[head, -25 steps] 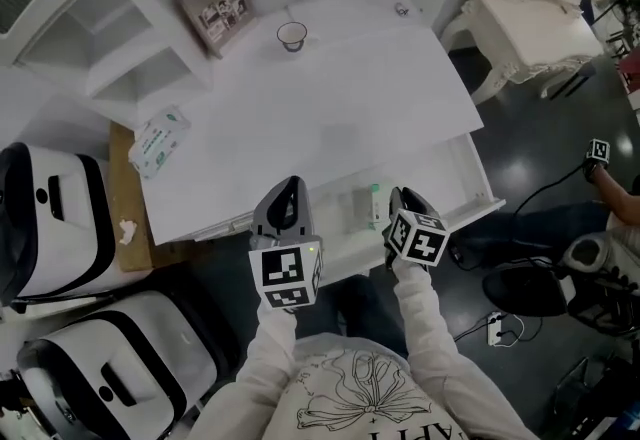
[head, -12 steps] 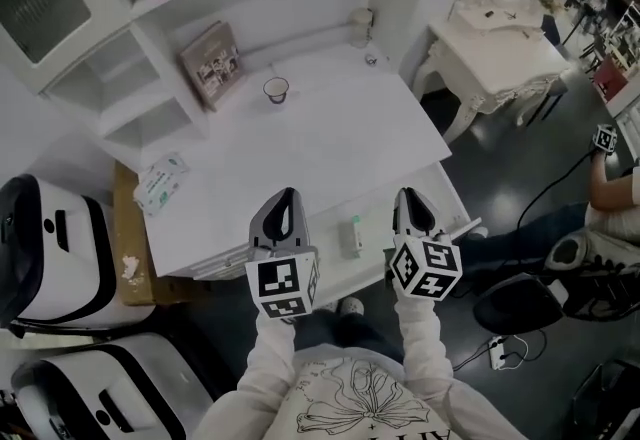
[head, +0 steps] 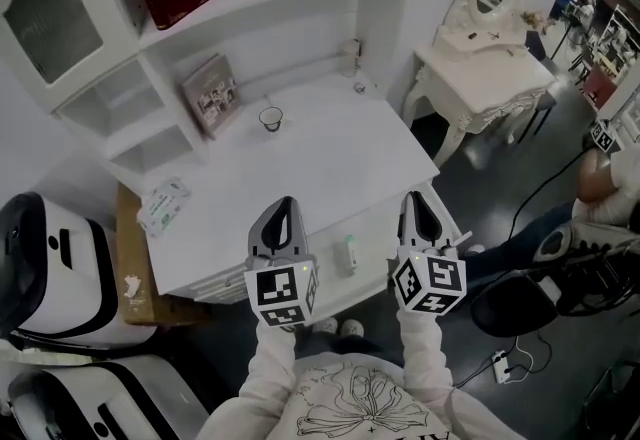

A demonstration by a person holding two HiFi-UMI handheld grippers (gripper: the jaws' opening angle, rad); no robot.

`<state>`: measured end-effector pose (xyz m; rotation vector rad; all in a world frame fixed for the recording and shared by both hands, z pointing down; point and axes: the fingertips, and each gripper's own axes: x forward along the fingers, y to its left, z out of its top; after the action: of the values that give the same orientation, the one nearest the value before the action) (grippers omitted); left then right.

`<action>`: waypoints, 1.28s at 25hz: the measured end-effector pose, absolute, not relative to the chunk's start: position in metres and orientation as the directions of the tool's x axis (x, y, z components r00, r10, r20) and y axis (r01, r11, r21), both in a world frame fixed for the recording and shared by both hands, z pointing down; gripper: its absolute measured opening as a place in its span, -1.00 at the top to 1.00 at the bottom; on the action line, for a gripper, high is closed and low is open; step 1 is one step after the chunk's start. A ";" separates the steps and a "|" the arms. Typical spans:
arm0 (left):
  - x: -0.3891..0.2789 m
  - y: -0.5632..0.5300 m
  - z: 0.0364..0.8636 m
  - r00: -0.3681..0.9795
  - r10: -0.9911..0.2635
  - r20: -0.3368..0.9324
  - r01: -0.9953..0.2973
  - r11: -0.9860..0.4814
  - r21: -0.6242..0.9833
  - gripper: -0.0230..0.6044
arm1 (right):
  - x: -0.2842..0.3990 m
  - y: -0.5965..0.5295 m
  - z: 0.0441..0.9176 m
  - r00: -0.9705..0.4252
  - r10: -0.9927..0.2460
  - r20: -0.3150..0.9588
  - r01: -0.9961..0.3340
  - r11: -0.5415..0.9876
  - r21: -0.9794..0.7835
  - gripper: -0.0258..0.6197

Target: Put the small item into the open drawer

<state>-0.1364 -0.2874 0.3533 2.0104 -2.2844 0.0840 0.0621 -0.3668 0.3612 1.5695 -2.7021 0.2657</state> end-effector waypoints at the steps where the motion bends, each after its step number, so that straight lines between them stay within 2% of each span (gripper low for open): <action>1: -0.135 -0.287 0.351 -0.125 -0.987 0.104 -0.992 0.128 0.022 0.91 | 0.064 -0.367 0.359 -0.497 -0.864 0.083 -0.864 0.483 -0.143 0.83; 32: -0.135 -0.280 0.340 -0.140 -0.987 0.084 -0.990 0.142 0.015 0.91 | 0.060 -0.362 0.353 -0.514 -0.854 0.076 -0.855 0.504 -0.119 0.86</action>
<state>-0.1350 -0.2802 0.3403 2.0102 -2.3165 0.0668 0.0595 -0.3621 0.3528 1.5442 -2.7183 0.2222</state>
